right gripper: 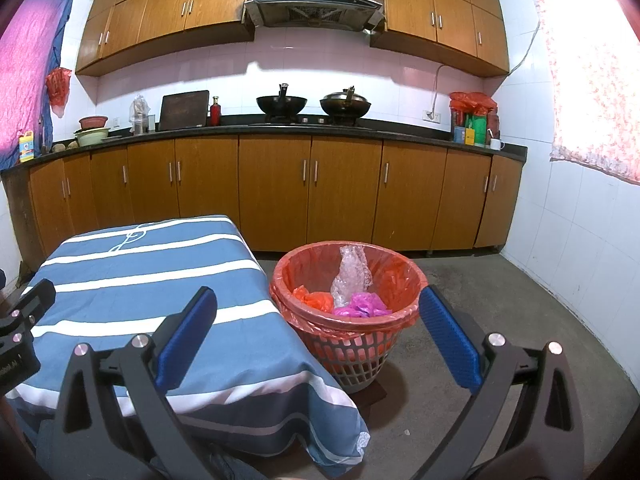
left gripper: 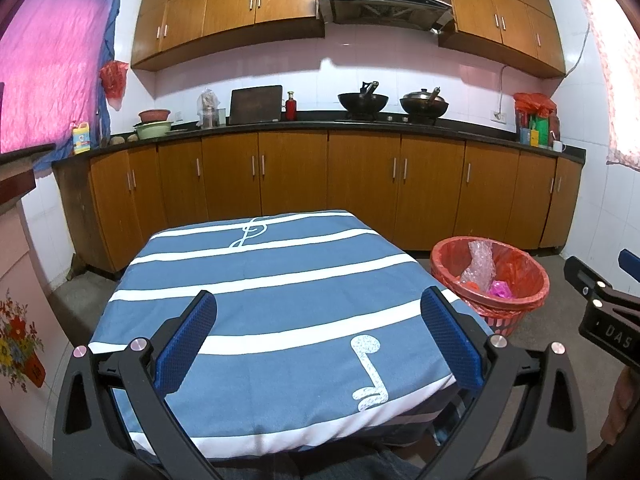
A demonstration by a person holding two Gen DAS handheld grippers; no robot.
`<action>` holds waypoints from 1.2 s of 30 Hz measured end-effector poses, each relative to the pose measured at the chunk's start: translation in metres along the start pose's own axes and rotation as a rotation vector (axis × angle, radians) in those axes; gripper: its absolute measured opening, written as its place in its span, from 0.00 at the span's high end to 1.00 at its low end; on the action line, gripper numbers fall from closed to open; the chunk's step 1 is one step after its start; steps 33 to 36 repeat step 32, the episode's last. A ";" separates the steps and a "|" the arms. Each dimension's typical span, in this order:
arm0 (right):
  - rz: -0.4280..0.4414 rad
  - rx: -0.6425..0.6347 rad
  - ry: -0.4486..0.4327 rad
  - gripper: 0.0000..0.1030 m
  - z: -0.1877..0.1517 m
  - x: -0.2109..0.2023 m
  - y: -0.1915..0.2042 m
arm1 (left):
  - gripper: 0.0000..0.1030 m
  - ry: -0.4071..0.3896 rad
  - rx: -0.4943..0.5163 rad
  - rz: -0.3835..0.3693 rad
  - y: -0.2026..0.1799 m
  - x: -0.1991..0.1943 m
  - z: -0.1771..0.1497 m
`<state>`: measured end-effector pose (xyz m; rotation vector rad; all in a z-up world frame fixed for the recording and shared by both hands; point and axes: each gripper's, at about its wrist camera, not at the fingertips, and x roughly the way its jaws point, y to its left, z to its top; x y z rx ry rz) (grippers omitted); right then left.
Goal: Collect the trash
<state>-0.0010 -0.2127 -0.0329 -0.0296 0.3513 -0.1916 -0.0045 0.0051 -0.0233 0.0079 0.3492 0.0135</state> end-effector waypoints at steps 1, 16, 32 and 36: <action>0.000 0.001 -0.001 0.04 0.001 0.000 0.000 | 0.02 -0.001 0.000 0.001 -0.001 -0.001 0.000; 0.001 -0.001 -0.001 0.04 0.001 0.000 0.000 | 0.02 0.000 0.003 0.002 -0.002 0.000 -0.001; 0.001 0.000 -0.001 0.04 0.003 0.000 -0.001 | 0.02 0.011 0.003 -0.002 0.001 -0.001 -0.002; 0.001 0.000 -0.001 0.04 0.003 0.000 -0.001 | 0.02 0.011 0.003 -0.002 0.001 -0.001 -0.002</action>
